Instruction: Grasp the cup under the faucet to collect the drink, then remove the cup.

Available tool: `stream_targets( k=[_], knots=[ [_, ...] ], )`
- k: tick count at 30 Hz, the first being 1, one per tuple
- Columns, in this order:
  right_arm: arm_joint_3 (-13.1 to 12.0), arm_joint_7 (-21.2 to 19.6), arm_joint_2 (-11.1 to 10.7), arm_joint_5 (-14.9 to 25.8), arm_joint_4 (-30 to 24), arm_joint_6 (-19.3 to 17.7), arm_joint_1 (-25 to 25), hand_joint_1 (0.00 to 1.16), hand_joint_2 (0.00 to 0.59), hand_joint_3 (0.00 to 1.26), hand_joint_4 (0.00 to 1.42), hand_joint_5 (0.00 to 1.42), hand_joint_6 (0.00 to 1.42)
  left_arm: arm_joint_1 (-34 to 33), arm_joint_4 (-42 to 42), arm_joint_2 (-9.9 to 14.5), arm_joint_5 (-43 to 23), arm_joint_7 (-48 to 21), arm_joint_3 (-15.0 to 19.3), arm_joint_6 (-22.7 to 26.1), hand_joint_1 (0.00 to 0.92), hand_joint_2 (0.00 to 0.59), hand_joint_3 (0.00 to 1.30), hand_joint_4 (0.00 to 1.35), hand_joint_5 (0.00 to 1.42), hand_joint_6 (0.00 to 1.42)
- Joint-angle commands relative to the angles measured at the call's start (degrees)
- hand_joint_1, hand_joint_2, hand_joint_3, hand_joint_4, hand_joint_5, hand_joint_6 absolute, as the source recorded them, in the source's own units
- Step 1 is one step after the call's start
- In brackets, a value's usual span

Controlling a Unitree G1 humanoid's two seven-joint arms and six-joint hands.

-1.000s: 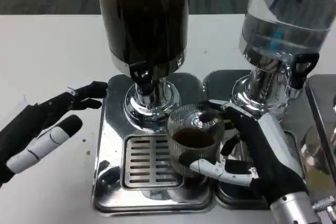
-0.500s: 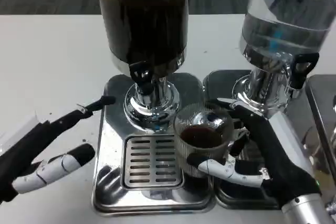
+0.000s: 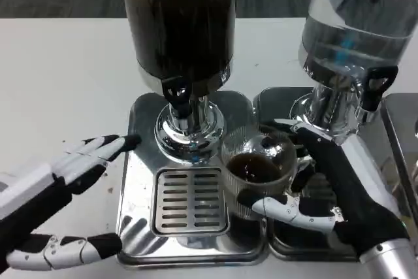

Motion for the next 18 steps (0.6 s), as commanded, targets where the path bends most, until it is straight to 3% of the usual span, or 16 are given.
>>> stream_targets(
  k=[1, 8, 18],
  knots=[
    [-0.94, 0.40, 0.06, 1.84, -3.82, -0.44, 0.10, 0.78, 0.224, 0.45, 0.51, 0.67, 0.86, 1.13, -0.01, 2.81, 2.59, 2.48, 0.05, -2.36, 0.000, 0.103, 0.00, 0.00, 0.00, 0.00],
    [-1.37, 1.43, -0.09, 2.55, -6.72, -0.23, 1.51, 0.78, 0.229, 0.45, 0.51, 0.67, 0.88, 2.40, -1.64, 4.50, 8.85, 5.47, 0.94, -5.60, 0.000, 0.093, 0.00, 0.00, 0.00, 0.00],
    [-1.64, 3.60, -0.98, 3.63, -11.58, 0.33, 4.65, 0.77, 0.233, 0.46, 0.52, 0.68, 0.89, 4.45, -3.99, 4.50, 14.85, 11.09, 2.42, -6.99, 0.000, 0.085, 0.00, 0.00, 0.00, 0.00]
  ],
)
